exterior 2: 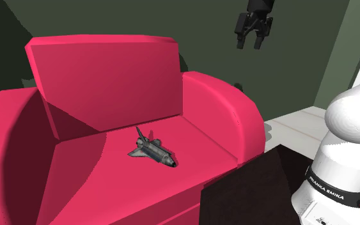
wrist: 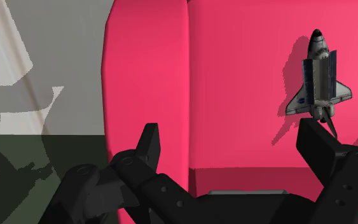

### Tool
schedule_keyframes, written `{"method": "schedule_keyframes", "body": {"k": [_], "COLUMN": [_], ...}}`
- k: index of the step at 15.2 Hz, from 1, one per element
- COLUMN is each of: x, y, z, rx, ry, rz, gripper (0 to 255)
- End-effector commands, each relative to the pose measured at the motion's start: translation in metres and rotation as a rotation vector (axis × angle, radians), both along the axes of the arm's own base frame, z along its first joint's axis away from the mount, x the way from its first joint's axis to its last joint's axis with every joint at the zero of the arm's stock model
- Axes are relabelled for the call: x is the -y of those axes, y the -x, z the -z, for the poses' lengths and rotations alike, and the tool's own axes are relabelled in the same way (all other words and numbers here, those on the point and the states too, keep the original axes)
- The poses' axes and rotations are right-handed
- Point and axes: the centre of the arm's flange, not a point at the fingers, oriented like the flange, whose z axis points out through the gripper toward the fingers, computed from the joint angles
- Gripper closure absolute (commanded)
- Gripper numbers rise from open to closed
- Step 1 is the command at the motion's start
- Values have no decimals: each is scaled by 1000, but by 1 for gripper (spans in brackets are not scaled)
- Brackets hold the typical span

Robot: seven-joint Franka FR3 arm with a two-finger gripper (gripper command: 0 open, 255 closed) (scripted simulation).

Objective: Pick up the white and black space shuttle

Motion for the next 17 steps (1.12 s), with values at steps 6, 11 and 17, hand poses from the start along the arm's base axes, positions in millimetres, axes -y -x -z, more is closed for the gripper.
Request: {"method": "schedule_keyframes", "body": {"k": [6,11,17], "x": [-36,-72,-116], "y": [-20,-40,-61], "z": [51,103,165], "rx": [-18,-36,-58], "ry": [-8,-16,-25], "rz": [-12,-24,-39], "gripper": [0,0,0]}}
